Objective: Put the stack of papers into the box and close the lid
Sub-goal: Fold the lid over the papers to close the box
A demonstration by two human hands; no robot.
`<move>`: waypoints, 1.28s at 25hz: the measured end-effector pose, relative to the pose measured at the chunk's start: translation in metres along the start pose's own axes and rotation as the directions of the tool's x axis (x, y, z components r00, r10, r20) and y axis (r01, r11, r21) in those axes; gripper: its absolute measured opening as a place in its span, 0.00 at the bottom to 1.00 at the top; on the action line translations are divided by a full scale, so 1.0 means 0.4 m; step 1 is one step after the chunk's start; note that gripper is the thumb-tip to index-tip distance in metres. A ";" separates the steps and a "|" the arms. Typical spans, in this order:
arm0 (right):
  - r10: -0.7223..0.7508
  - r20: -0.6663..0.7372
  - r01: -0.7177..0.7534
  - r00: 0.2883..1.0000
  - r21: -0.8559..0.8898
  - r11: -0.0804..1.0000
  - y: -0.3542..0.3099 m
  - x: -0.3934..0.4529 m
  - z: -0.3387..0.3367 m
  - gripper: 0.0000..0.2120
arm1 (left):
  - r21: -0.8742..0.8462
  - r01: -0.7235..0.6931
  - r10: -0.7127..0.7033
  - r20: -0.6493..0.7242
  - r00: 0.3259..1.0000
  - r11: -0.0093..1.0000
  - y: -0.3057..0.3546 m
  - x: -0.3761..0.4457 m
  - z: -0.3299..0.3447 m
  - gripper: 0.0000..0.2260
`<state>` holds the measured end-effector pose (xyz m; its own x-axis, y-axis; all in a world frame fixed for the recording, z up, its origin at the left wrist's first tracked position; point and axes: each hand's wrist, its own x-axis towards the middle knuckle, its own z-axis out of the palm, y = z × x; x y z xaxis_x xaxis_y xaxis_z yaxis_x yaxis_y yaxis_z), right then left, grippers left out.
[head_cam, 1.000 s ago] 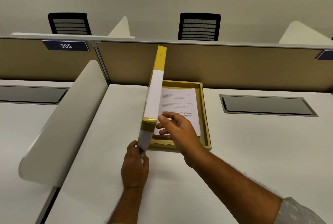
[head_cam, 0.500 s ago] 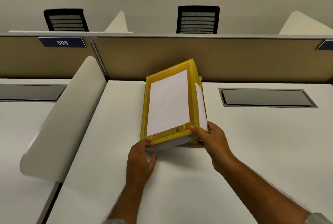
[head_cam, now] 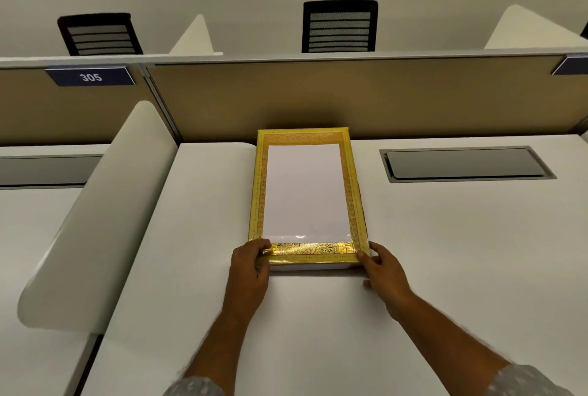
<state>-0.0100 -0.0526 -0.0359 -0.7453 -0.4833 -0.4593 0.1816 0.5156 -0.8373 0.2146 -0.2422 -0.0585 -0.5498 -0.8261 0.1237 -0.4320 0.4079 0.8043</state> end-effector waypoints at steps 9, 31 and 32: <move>-0.111 0.014 0.110 0.994 -0.338 0.935 -0.064 0.115 0.011 0.29 | -0.008 0.117 -0.117 0.019 0.993 0.993 0.013 0.161 0.002 0.20; -0.299 0.041 0.213 0.953 -0.794 0.569 -0.292 0.528 0.084 0.30 | 0.382 0.119 -0.199 0.176 0.964 0.917 -0.001 0.657 0.087 0.28; -0.310 0.036 0.218 0.950 -0.787 0.577 -0.284 0.531 0.082 0.30 | 0.374 0.106 -0.183 0.177 0.967 0.922 -0.004 0.659 0.086 0.28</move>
<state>-0.1678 -0.2372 -0.0479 -0.7413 -0.6444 -0.1877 -0.5628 0.7492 -0.3493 0.0457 -0.4472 -0.0472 -0.5795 -0.8044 -0.1307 -0.7233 0.4338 0.5372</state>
